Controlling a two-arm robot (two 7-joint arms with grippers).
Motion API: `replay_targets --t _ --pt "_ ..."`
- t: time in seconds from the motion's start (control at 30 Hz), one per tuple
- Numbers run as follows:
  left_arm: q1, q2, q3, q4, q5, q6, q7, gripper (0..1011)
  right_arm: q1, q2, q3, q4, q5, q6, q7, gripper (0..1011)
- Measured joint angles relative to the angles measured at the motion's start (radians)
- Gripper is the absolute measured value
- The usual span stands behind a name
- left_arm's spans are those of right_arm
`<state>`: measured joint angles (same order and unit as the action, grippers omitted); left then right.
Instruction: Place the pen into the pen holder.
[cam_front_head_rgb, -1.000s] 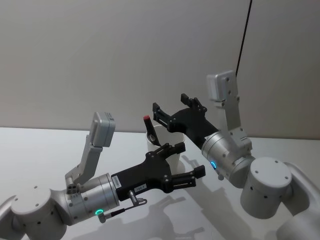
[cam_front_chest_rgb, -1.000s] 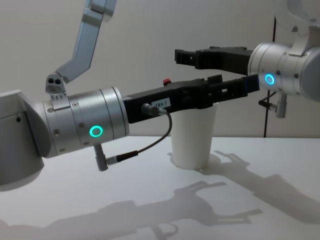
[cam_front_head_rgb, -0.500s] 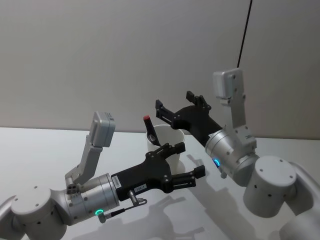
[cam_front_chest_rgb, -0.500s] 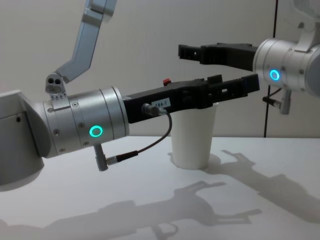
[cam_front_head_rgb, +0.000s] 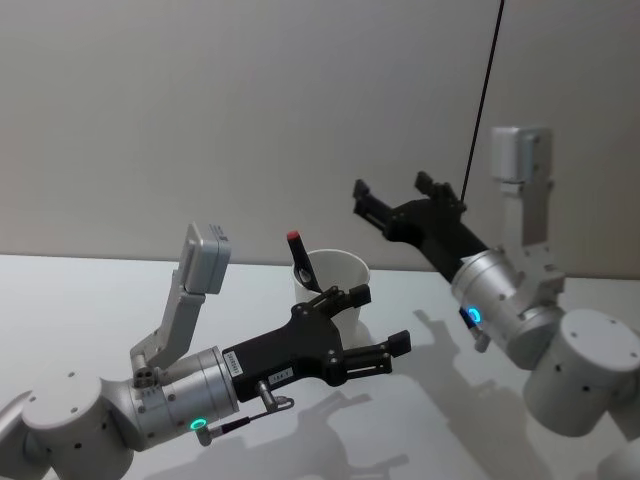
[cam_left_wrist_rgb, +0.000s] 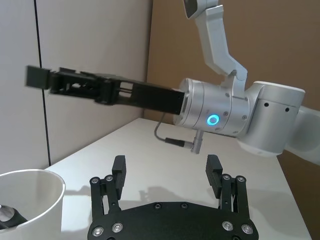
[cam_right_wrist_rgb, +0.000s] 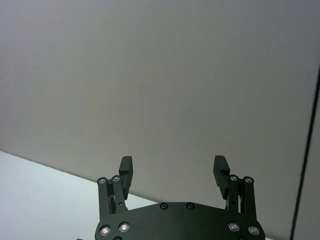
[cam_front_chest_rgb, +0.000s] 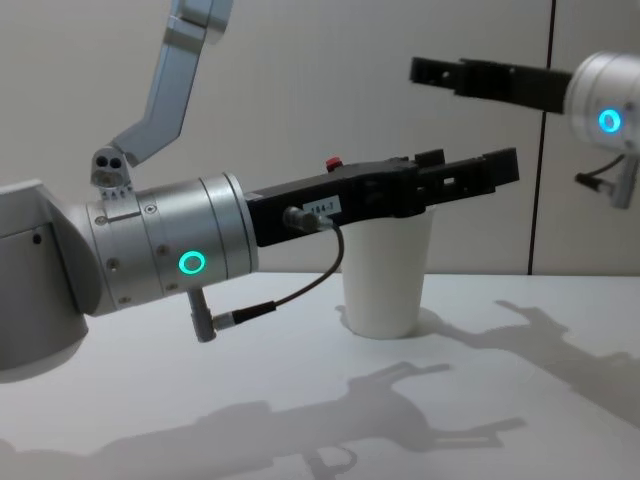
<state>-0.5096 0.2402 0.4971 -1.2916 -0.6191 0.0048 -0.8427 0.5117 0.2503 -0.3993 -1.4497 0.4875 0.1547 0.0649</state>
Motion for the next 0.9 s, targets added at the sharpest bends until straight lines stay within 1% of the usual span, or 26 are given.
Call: replay_targets --t 0.23,0.5,0.7,0.8,0.83,0.9 --pt "0.000 0.000 0.000 0.000 0.000 0.000 0.000 1003 -0.035 0.007 0.046 -0.049 0.039 0.029 -0.013 1001" --pt "0.004 0.001 0.000 -0.003 0.004 0.000 0.009 1003 -0.045 0.009 0.049 -0.055 0.037 0.028 -0.014 1001" --pt "0.020 0.009 -0.003 -0.024 0.030 0.000 0.060 1003 -0.084 0.015 0.059 -0.076 0.018 0.016 -0.013 1001" --pt "0.036 0.018 -0.005 -0.043 0.054 0.000 0.107 1003 -0.112 0.020 0.067 -0.091 0.004 0.007 -0.013 1001" --pt "0.036 0.018 -0.005 -0.043 0.054 0.000 0.107 1003 -0.119 0.021 0.069 -0.095 0.000 0.004 -0.012 1001" --pt "0.049 0.025 -0.007 -0.060 0.075 0.000 0.149 1004 -0.142 0.025 0.075 -0.108 -0.012 -0.003 -0.011 1001"
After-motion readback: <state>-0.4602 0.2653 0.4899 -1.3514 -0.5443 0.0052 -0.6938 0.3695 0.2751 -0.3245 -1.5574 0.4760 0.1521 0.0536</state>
